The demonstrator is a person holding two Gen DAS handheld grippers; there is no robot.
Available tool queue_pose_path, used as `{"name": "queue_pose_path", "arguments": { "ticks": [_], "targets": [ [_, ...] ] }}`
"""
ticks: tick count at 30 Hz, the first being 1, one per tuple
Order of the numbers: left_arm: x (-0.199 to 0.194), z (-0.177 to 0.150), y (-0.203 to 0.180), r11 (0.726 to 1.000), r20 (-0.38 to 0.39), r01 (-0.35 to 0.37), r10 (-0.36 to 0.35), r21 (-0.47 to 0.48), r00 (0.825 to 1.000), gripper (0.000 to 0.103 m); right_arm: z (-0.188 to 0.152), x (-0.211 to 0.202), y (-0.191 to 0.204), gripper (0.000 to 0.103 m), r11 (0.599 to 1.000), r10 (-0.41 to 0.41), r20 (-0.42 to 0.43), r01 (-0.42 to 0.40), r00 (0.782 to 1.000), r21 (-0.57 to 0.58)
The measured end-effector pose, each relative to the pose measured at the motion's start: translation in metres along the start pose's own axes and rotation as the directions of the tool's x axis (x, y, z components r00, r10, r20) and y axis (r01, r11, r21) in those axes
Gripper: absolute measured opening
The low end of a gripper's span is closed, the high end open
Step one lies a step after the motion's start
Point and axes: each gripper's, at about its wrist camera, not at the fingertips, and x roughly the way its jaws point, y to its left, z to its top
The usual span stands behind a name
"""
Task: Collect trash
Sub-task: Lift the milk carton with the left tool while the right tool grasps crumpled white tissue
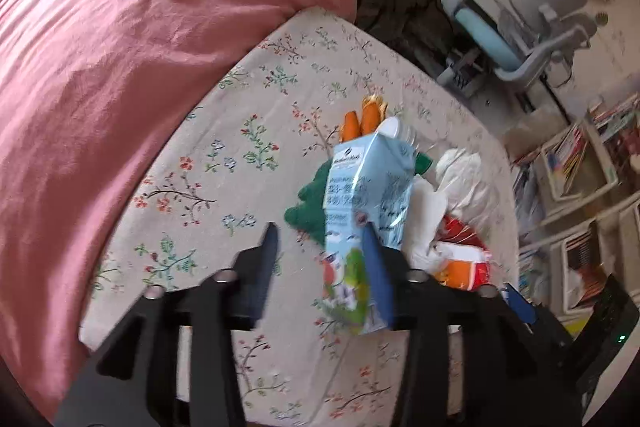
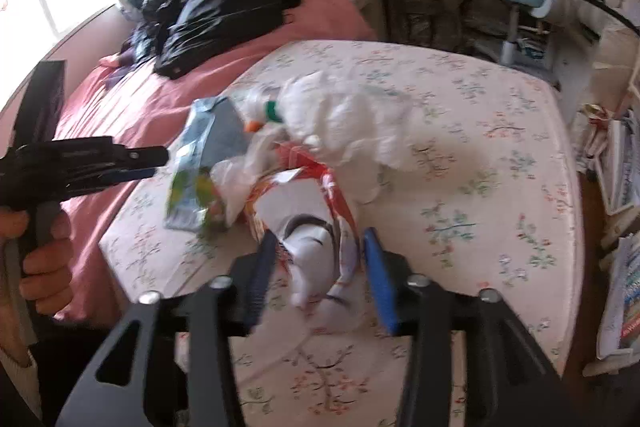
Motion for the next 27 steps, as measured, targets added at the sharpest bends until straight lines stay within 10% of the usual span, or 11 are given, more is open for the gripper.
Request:
{"name": "queue_pose_path", "arguments": {
  "ticks": [7, 27],
  "targets": [
    [0.021, 0.000, -0.019, 0.999, -0.030, -0.012, 0.014, 0.039, 0.999, 0.056, 0.013, -0.009, 0.005, 0.062, 1.000, 0.029, 0.122, -0.029, 0.992, -0.001],
    [0.039, -0.005, -0.032, 0.997, -0.036, -0.046, 0.048, 0.057, 0.998, 0.073, 0.010, -0.004, 0.017, 0.066, 0.997, 0.066, 0.118, -0.061, 0.991, -0.045]
  ]
}}
